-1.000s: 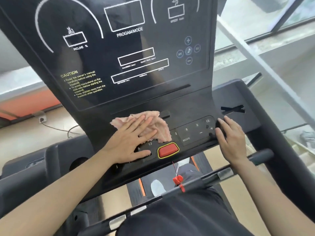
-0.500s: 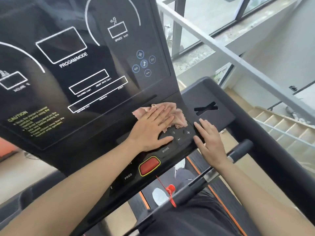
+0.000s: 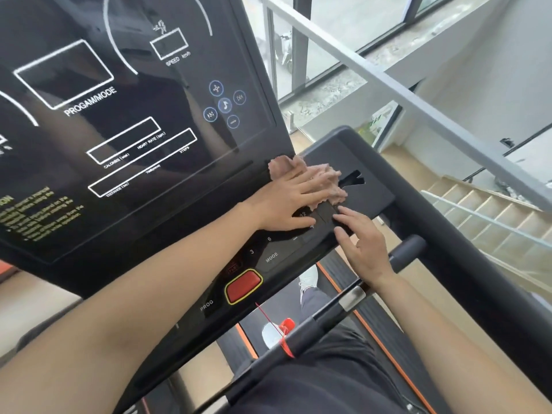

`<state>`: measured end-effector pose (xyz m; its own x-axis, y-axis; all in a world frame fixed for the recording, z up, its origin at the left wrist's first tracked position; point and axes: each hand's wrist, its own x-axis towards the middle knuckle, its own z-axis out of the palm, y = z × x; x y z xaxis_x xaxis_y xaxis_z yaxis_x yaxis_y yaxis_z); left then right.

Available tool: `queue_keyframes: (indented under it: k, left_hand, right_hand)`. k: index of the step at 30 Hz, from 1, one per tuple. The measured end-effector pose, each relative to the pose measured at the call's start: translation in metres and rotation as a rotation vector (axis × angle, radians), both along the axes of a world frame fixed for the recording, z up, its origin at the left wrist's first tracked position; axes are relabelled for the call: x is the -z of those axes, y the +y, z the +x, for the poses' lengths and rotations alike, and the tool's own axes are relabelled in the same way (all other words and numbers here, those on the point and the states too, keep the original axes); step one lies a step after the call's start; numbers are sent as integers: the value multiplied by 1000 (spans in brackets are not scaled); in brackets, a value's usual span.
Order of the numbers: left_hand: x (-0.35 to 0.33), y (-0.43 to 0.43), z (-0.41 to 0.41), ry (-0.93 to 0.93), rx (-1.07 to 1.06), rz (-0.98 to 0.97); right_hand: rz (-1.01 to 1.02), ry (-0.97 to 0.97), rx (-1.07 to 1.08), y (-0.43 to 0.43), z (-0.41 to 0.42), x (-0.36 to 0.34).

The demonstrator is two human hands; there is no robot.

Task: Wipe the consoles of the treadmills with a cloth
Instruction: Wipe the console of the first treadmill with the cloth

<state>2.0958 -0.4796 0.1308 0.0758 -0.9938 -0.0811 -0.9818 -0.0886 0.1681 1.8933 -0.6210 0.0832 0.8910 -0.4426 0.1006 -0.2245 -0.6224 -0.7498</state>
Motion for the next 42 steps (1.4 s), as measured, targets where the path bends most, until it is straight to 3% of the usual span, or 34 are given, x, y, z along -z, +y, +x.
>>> queue_keyframes:
  k: [2, 5, 10, 14, 26, 30, 34, 42]
  left_hand:
    - [1, 24, -12, 49, -107, -171]
    - [7, 70, -30, 44, -416, -332]
    - [13, 134, -66, -66, -826, -299]
    - [20, 163, -92, -117, -1037, -221]
    - [21, 175, -100, -71, -1014, -192]
    - [20, 176, -99, -33, -1008, -183]
    - [19, 179, -99, -12, -977, -142]
    - [18, 183, -96, 30, -945, -107]
  right_hand:
    - [-73, -69, 39, -5, 4, -7]
    - [-149, -112, -83, -13, 24, -17]
    - [-386, -93, -404, -19, 81, -23]
    - [-443, 149, -602, -19, 107, -14]
    - [-494, 500, -477, 4, 35, -30]
    - [-685, 367, -544, -19, 36, -41]
    - [-669, 413, -660, -34, 47, -23]
    - [-635, 375, -548, 10, 33, -13]
